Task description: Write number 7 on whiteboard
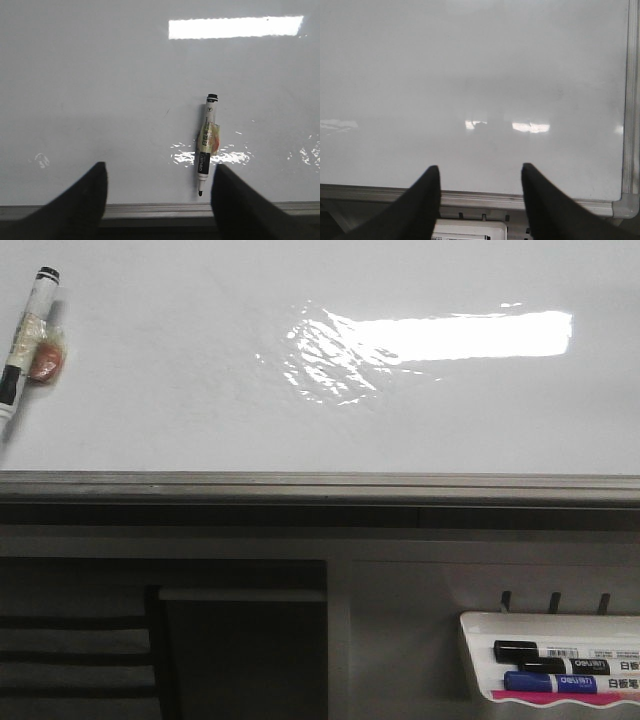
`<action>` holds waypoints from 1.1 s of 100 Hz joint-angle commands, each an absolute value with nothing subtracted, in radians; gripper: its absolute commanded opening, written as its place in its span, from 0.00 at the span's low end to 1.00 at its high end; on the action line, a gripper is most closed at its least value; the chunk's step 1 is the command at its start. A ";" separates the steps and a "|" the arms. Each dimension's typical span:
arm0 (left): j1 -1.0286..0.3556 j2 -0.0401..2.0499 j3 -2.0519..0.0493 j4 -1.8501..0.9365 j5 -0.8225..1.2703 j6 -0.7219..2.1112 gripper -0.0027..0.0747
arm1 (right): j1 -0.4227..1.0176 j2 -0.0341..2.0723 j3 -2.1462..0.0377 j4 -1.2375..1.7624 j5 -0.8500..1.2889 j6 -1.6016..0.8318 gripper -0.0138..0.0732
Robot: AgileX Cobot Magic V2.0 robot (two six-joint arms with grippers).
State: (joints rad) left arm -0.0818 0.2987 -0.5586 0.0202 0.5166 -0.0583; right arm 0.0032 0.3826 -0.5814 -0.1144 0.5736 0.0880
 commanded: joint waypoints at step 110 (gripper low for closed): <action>-0.229 0.700 -0.594 -0.174 0.317 0.183 0.55 | -0.001 0.398 -0.611 -0.081 0.453 0.086 0.64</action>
